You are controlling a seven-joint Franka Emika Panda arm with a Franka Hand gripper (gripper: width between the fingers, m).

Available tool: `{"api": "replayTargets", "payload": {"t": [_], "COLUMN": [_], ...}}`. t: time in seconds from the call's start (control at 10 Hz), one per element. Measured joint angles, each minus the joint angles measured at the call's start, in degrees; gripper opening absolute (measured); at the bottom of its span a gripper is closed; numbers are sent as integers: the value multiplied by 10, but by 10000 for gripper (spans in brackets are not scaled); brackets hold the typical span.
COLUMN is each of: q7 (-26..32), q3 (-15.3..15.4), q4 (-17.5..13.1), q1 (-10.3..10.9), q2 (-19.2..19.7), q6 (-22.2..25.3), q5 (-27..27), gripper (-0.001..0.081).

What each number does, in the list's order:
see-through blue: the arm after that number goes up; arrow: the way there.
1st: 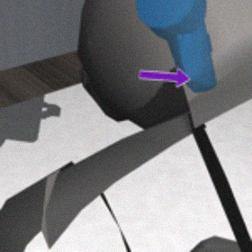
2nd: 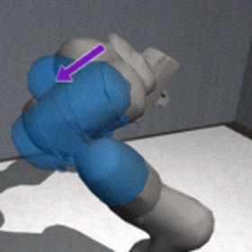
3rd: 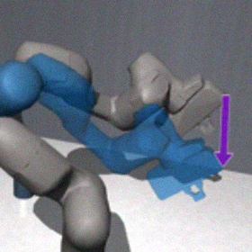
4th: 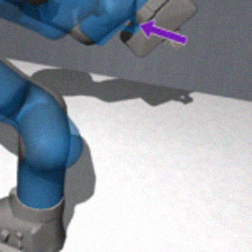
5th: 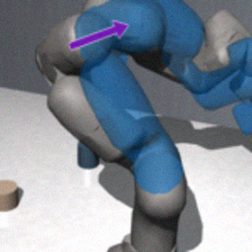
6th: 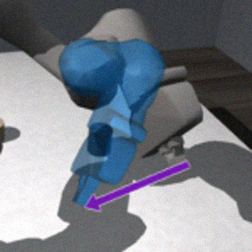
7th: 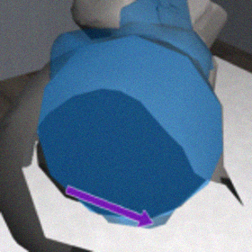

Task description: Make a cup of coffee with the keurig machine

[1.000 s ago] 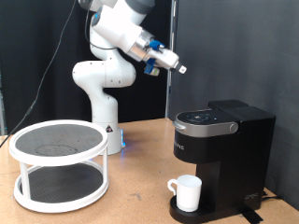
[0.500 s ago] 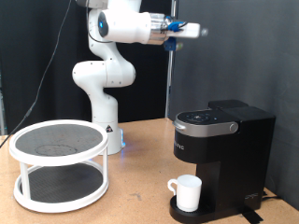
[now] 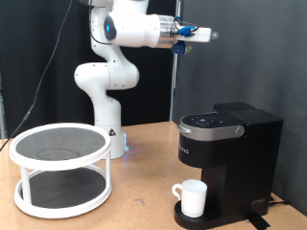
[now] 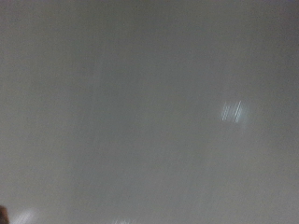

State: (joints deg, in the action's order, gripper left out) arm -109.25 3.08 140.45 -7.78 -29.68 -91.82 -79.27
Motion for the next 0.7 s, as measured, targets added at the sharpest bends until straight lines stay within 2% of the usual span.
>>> {"api": "replayTargets", "payload": {"t": [0.3,0.5,0.6,0.7], "q7": [61,137,120,85], "q3": [5,11,11,17], "q4": [-50,-82,-79,-79], "q1": [-10,-10,-10,-14], "q2": [-12,-5,-5,-5], "q6": [3,1,1,-1], "q5": [175,240,231,257], "gripper": [734,734,734,734]}}
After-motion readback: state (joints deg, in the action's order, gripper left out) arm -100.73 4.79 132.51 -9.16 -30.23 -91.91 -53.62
